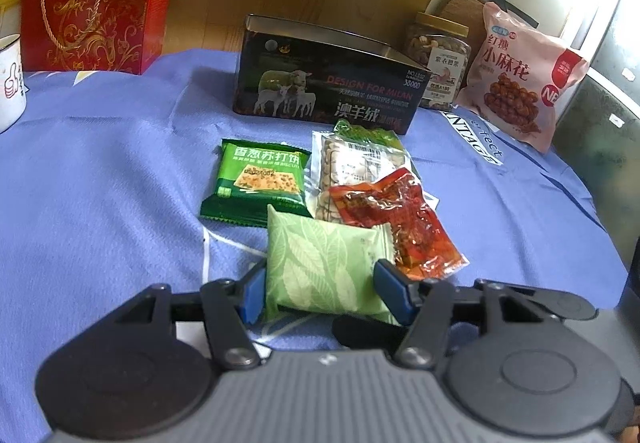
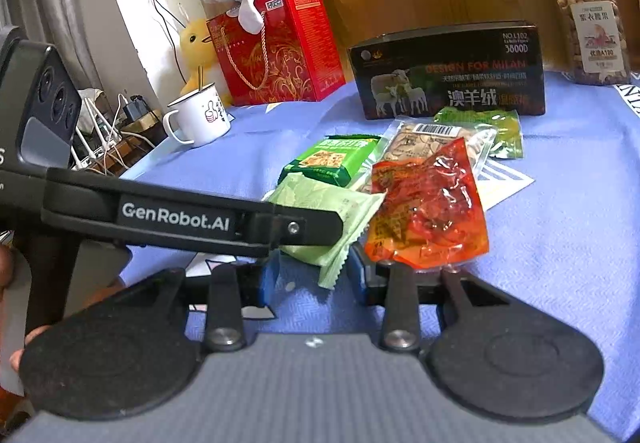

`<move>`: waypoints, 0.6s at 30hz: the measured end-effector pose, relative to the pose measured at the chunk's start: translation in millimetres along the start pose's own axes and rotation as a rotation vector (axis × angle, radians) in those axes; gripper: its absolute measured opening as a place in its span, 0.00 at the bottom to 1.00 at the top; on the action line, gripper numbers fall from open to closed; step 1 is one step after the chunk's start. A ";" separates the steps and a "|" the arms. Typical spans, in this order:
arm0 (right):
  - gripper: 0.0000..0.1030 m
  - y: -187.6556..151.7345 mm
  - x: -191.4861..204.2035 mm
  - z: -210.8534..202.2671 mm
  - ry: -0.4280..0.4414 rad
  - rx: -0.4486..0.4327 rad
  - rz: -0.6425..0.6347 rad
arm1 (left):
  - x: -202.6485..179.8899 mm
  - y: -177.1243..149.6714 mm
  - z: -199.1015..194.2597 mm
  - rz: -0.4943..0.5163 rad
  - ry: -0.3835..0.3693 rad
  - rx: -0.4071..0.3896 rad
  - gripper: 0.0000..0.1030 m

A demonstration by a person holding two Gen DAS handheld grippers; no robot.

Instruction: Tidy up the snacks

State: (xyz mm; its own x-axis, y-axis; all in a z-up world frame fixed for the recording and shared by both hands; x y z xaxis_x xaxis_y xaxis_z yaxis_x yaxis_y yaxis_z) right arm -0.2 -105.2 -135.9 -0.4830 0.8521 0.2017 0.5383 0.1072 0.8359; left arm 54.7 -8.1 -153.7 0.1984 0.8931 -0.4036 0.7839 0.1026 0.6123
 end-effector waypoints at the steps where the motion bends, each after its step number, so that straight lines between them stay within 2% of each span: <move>1: 0.39 0.1 0.0 0.0 0.000 0.000 0.000 | 0.0 0.1 0.0 0.000 0.000 0.000 0.55; 18: 0.39 0.1 -0.2 -0.3 0.003 0.000 0.002 | 0.2 -1.1 -0.9 0.001 0.001 -0.001 0.55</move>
State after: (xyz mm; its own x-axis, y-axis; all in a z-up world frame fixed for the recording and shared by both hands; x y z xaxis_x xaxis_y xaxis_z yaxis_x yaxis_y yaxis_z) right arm -0.3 -105.5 -135.7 -0.4839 0.8508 0.2050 0.5391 0.1053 0.8356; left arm 53.3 -7.6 -153.8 0.1988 0.8935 -0.4026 0.7830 0.1022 0.6136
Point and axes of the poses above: each gripper's, at about its wrist camera, not at the fingertips, and z roughly the way its jaws point, x to its left, y to its top, the point moved 7 cm from there along z, roughly the way its jaws point, and after that the axes turned 10 degrees about -z, right-handed, at the moved point
